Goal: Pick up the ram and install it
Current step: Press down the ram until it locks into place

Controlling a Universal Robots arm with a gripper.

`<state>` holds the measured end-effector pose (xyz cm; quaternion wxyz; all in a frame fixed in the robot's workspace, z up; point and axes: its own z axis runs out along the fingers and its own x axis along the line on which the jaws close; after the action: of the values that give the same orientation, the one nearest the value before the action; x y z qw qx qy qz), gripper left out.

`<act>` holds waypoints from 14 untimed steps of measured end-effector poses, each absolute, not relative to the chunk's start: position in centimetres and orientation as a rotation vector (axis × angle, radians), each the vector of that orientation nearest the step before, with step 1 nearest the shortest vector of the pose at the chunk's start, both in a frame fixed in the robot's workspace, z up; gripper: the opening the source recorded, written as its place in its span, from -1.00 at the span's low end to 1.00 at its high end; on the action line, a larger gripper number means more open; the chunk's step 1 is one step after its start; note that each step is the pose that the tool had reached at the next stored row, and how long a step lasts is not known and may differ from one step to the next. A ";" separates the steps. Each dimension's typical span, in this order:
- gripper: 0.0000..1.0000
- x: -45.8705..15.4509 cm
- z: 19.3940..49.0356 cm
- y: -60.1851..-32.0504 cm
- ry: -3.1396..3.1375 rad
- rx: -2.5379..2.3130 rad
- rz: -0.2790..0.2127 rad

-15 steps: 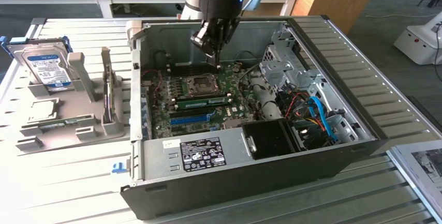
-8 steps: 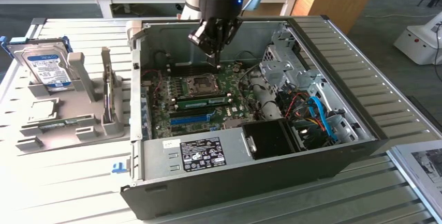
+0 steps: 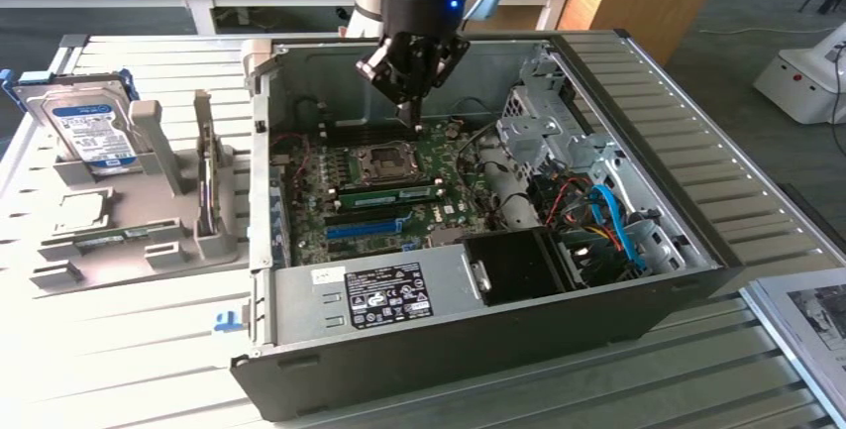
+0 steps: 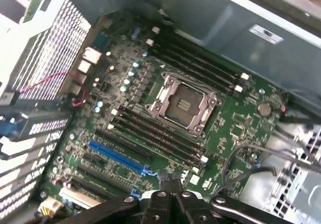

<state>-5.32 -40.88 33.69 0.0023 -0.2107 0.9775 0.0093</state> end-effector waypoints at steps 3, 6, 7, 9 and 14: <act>-0.80 -5.3 33.7 -40.9 3.083 -0.576 0.029; -0.80 -5.3 33.7 -40.9 3.097 -0.493 0.029; -0.80 -5.3 33.7 -40.9 3.101 -0.465 0.029; -0.80 -5.3 33.7 -40.9 3.109 -0.407 0.028; -0.80 -5.3 33.7 -40.9 3.123 -0.267 0.028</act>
<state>-5.32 -40.89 33.67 0.0034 -0.0852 0.9963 0.0089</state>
